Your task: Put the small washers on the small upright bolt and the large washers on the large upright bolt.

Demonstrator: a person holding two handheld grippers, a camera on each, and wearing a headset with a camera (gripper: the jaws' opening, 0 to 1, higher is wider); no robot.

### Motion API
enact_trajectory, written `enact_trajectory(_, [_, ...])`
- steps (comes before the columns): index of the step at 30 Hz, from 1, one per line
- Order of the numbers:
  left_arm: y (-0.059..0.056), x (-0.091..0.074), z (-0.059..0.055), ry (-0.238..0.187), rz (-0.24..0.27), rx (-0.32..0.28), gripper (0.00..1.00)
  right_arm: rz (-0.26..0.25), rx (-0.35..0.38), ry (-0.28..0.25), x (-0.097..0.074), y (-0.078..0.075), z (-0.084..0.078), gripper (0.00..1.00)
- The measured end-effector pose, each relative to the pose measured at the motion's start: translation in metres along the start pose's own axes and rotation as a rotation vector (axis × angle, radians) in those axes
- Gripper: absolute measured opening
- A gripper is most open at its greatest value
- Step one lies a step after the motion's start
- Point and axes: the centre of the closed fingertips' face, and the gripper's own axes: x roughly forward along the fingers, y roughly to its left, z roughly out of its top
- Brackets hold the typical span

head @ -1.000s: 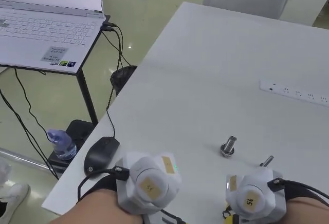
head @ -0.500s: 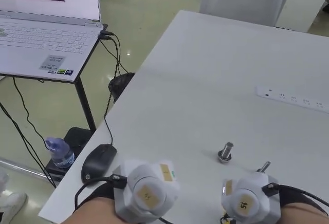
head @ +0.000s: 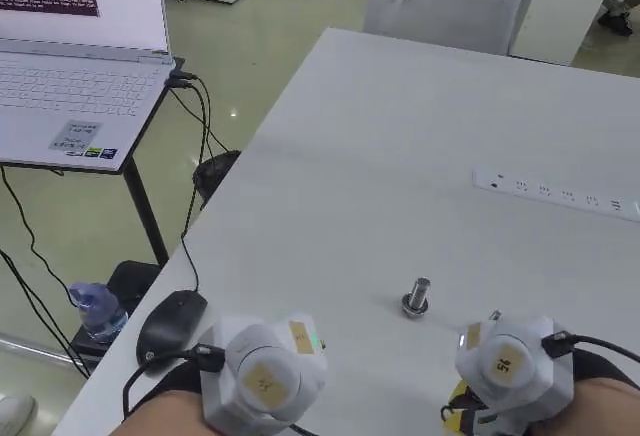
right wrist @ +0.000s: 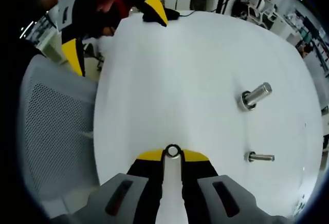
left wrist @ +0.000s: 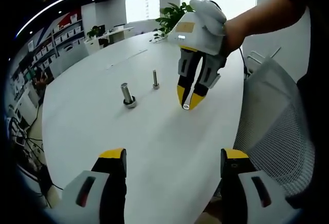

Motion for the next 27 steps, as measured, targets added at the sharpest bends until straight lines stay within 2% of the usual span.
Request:
enact_trajectory(12, [-0.001,0.0,-0.001,0.004,0.007,-0.015,0.75,-0.023,0.046,0.019,-0.029,-0.025,-0.031,0.13])
enact_trajectory(19, [0.002,-0.001,-0.001,0.009,0.016,-0.019,0.74,-0.038,0.038,0.037,-0.042,-0.044,-0.045,0.13])
enact_trajectory(27, [0.005,-0.003,-0.003,0.017,0.024,-0.027,0.74,-0.057,0.036,0.045,-0.054,-0.069,-0.043,0.13])
